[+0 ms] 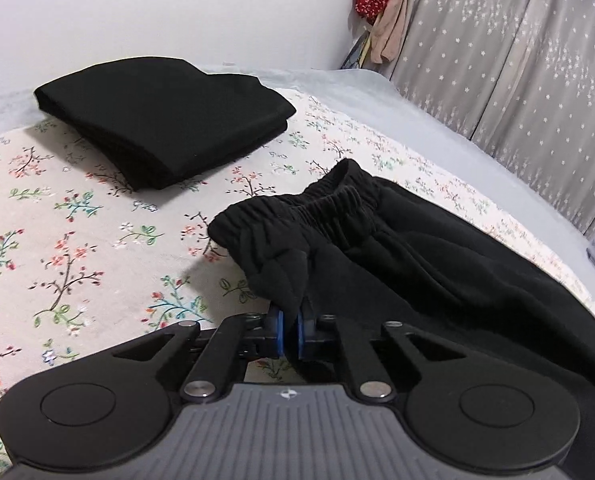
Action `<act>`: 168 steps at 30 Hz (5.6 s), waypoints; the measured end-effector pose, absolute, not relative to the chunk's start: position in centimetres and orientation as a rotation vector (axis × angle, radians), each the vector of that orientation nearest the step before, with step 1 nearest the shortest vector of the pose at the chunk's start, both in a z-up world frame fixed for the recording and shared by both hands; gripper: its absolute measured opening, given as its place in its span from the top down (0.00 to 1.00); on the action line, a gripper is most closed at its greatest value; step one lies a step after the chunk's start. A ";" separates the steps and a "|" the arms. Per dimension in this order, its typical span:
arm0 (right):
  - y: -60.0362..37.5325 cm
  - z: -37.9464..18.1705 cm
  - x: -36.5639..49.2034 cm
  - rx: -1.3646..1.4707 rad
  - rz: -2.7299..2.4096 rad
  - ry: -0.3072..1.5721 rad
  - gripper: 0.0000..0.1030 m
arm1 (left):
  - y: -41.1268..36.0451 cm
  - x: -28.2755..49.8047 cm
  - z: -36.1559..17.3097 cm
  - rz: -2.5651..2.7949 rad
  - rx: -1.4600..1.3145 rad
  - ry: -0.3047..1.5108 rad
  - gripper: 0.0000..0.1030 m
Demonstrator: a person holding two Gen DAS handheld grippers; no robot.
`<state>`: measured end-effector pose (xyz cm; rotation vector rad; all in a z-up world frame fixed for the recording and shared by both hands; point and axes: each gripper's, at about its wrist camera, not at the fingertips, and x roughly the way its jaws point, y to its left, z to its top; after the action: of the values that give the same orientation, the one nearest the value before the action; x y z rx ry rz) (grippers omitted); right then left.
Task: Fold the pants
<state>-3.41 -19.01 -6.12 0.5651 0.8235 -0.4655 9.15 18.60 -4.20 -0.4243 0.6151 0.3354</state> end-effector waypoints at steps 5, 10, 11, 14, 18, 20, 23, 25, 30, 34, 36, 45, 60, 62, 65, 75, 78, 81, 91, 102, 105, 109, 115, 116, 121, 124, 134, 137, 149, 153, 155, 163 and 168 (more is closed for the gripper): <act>-19.0 -6.0 -3.7 0.569 -0.465 0.818 0.00 | 19.4 7.8 -3.7 0.331 -0.477 0.605 0.96; -19.1 -6.1 -3.8 0.568 -0.467 0.820 0.00 | 19.0 7.2 -2.6 0.330 -0.455 0.573 0.96; -19.1 -6.1 -3.8 0.569 -0.468 0.819 0.00 | 19.0 7.0 -2.5 0.329 -0.454 0.570 0.96; -19.2 -6.0 -3.9 0.570 -0.471 0.814 0.00 | 19.1 7.5 -2.6 0.322 -0.435 0.600 0.96; -19.2 -5.9 -4.0 0.566 -0.476 0.813 0.00 | 19.0 8.8 -4.0 0.345 -0.373 0.719 0.83; -19.1 -5.9 -3.9 0.567 -0.475 0.813 0.00 | 19.7 8.6 -4.4 0.359 -0.417 0.735 0.74; -19.1 -5.8 -3.8 0.565 -0.479 0.812 0.00 | 20.9 8.2 -3.9 0.387 -0.436 0.720 0.64; -19.0 -5.7 -3.7 0.563 -0.479 0.811 0.00 | 21.5 7.8 -3.2 0.409 -0.428 0.700 0.56; -19.4 -5.0 -2.8 0.554 -0.475 0.794 0.00 | 21.7 7.9 -1.5 0.380 -0.436 0.701 0.39; -19.8 -4.0 -1.3 0.499 -0.471 0.767 0.00 | 20.2 9.2 0.2 0.331 -0.345 0.696 0.26; -19.9 -3.4 -0.1 0.450 -0.464 0.753 0.00 | 19.4 10.2 0.9 0.307 -0.282 0.695 0.16; -21.9 -2.9 5.3 0.215 -0.451 0.749 0.00 | 19.7 18.4 1.5 0.216 -0.189 0.763 0.11; -23.3 -5.2 8.6 0.134 -0.436 0.837 0.00 | 21.7 31.3 -3.3 0.123 -0.212 0.845 0.19; -23.3 -5.3 8.9 0.139 -0.427 0.844 0.00 | 20.7 32.3 -4.4 0.121 -0.164 0.861 0.40; -23.1 -5.5 9.0 0.124 -0.420 0.845 0.00 | 20.0 32.5 -5.0 0.130 -0.157 0.840 0.85; -23.2 -5.8 9.0 0.132 -0.428 0.849 0.00 | 22.5 34.2 -0.7 0.274 -0.123 0.632 0.89; -23.0 -5.9 9.1 0.129 -0.424 0.848 0.00 | 23.2 35.4 -1.3 0.349 -0.114 0.631 0.89; -22.9 -5.9 9.0 0.123 -0.427 0.845 0.00 | 24.2 36.2 -2.5 0.382 -0.128 0.637 0.89; -22.4 -5.9 9.2 0.112 -0.413 0.848 0.00 | 22.0 35.0 -4.5 0.394 0.007 0.647 0.47; -22.3 -5.0 8.6 0.135 -0.406 0.818 0.00 | 24.8 24.8 3.2 0.377 -0.180 0.606 0.16; -22.1 -4.7 8.3 0.145 -0.398 0.809 0.00 | 24.0 22.0 2.6 0.334 -0.222 0.720 0.14; -22.0 -4.4 7.9 0.152 -0.399 0.809 0.00 | 23.0 19.0 0.9 0.294 -0.349 0.849 0.13; -22.4 -3.9 7.0 0.171 -0.393 0.798 0.00 | 20.0 16.0 -0.8 0.249 -0.436 0.884 0.09; -22.6 -3.9 6.7 0.177 -0.402 0.800 0.00 | 19.8 15.8 -1.4 0.252 -0.451 0.895 0.09; -24.2 -3.6 5.5 0.227 -0.443 0.792 0.00 | 19.6 14.9 -3.8 0.294 -0.475 0.923 0.09; -24.8 -3.3 4.9 0.256 -0.451 0.778 0.00 | 19.7 14.3 -4.6 0.315 -0.477 0.935 0.09; -24.1 -3.3 5.0 0.227 -0.433 0.784 0.00 | 17.5 13.6 -6.9 0.293 -0.346 0.877 0.13; -23.9 -3.3 5.0 0.221 -0.431 0.782 0.00 | 16.8 13.9 -7.0 0.263 -0.305 0.847 0.32; -23.9 -3.6 5.3 0.214 -0.442 0.792 0.00 | 15.9 13.3 -6.0 0.242 -0.298 0.759 0.95; -24.2 -3.6 5.2 0.225 -0.451 0.794 0.00 | 15.7 12.3 -4.8 0.260 -0.240 0.748 0.95; -24.3 -3.6 5.1 0.227 -0.451 0.793 0.00 | 15.7 11.9 -4.4 0.268 -0.230 0.751 0.95; -24.7 -3.5 4.9 0.238 -0.457 0.787 0.00 | 16.6 11.4 -2.8 0.334 -0.245 0.738 0.95; -25.1 -3.5 4.7 0.248 -0.474 0.791 0.00 | 18.2 11.5 -2.4 0.363 -0.265 0.726 0.95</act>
<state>4.72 -25.12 -3.47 0.2484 0.7913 -0.4741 11.49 18.22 -2.44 -0.2652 0.7258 0.3634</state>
